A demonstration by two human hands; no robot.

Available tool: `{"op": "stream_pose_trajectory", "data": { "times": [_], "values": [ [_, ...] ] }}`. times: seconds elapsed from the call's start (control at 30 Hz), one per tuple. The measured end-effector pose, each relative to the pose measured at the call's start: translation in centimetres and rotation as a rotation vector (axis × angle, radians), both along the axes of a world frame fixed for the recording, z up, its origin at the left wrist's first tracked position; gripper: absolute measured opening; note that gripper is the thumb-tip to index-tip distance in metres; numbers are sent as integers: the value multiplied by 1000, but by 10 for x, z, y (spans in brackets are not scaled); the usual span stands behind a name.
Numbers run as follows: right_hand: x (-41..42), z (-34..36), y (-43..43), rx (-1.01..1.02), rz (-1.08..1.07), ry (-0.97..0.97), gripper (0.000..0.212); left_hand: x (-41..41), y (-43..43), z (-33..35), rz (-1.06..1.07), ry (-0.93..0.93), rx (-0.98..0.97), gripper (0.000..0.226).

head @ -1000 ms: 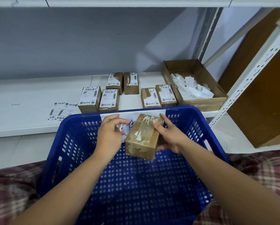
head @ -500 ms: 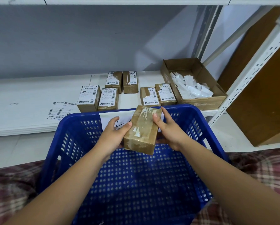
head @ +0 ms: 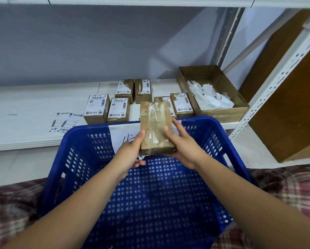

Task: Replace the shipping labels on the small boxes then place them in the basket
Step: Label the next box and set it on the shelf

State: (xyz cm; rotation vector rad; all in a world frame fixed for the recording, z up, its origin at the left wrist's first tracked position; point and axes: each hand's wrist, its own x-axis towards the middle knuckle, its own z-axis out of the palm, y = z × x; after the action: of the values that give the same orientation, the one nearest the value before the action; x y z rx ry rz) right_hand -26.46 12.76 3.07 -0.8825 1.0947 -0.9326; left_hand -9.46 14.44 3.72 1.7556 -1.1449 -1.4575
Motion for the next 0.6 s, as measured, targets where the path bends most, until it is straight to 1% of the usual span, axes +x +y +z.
{"op": "stream_pose_trajectory", "data": {
  "times": [0.07,0.13,0.2,0.23,0.3,0.37,0.4,0.47,0.6],
  "values": [
    [2,-4,0,29,43,24,68,-2,-6,-2,10,-19,-22,61],
    [2,-6,-3,70,2,-28,67,-4,-14,-3,-27,-48,-35,67],
    [0,-8,-10,104,-48,-81,66,-6,-23,-7,-34,-102,-65,67],
    [-2,-7,-14,108,-77,-87,66,-7,-28,-10,-3,-128,-93,65],
    [-5,-5,-24,81,-140,-54,69,-7,-38,-18,122,-118,-193,56],
    [-7,-5,-36,57,-192,-19,69,-4,-48,-28,219,-92,-283,40],
    [-8,-5,-41,55,-216,-5,67,-4,-52,-31,242,-73,-296,36],
    [-9,-10,-53,71,-277,33,61,-4,-60,-36,259,-19,-281,34],
    [-8,-27,-79,104,-433,96,40,-8,-73,-42,246,42,-234,45]
  ]
}}
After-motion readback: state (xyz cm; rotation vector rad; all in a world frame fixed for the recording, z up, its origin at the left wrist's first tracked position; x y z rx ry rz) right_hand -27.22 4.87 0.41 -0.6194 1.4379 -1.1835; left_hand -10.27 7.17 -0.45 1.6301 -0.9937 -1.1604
